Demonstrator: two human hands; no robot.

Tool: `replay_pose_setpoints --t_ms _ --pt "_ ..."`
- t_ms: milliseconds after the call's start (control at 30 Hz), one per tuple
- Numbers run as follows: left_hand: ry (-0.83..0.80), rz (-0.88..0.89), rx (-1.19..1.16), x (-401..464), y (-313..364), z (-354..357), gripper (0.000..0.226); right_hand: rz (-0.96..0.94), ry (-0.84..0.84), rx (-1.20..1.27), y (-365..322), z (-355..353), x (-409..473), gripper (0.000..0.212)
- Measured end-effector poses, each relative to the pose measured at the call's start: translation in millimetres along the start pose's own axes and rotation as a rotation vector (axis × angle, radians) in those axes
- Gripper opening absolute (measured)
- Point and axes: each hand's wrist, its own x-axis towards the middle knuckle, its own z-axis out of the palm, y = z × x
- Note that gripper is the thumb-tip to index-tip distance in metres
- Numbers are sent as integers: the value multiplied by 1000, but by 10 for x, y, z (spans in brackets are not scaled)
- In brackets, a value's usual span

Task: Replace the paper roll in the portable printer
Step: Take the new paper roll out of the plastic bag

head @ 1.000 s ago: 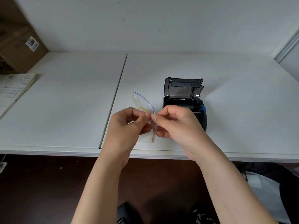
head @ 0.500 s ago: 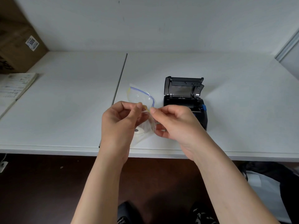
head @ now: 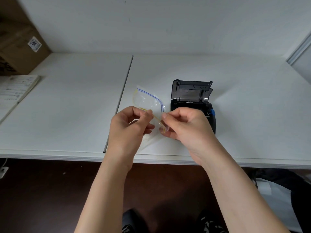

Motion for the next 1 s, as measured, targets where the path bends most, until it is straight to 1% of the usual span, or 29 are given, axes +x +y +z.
replay_pose_setpoints --t_ms 100,200,300,367,400,467,500,533,600,633,667,733,800,833,933,1000 --pt "99 28 15 15 8 -2 21 -46 55 -54 23 -5 14 8" --pt "203 86 -3 19 26 3 15 -89 85 -84 27 16 20 13" --pt "291 167 -52 11 57 9 14 -189 146 -253 45 41 20 34" --pt "305 224 -27 -9 71 5 14 -292 169 -375 45 66 0 44" --pt "286 242 -21 -21 82 7 14 -344 165 -431 52 80 -8 43" --pt "243 234 -40 -39 104 3 14 -420 150 -574 82 102 -13 33" --pt "254 210 -58 -35 103 -6 15 -434 140 -641 106 107 -6 27" --pt "300 172 -62 -15 78 -23 15 -432 122 -678 127 110 0 24" --pt "454 40 34 52 -14 -76 9 -401 74 -695 170 114 10 28" --pt "513 -61 113 89 -79 -105 15 -377 44 -695 182 114 12 30" --pt "523 -173 150 125 -159 -136 25 -350 7 -701 187 117 9 30" --pt "435 -361 78 158 -238 -166 43 -300 -77 -709 195 143 -11 31" --pt "351 -422 1 172 -272 -180 51 -264 -139 -687 212 192 -32 25" --pt "333 -423 -15 180 -285 -182 47 -247 -144 -678 229 216 -36 25" --pt "329 -399 -35 184 -303 -170 22 -215 -99 -654 308 266 7 24" --pt "282 -398 -63 165 -267 -151 15 -200 -82 -619 324 275 24 19"
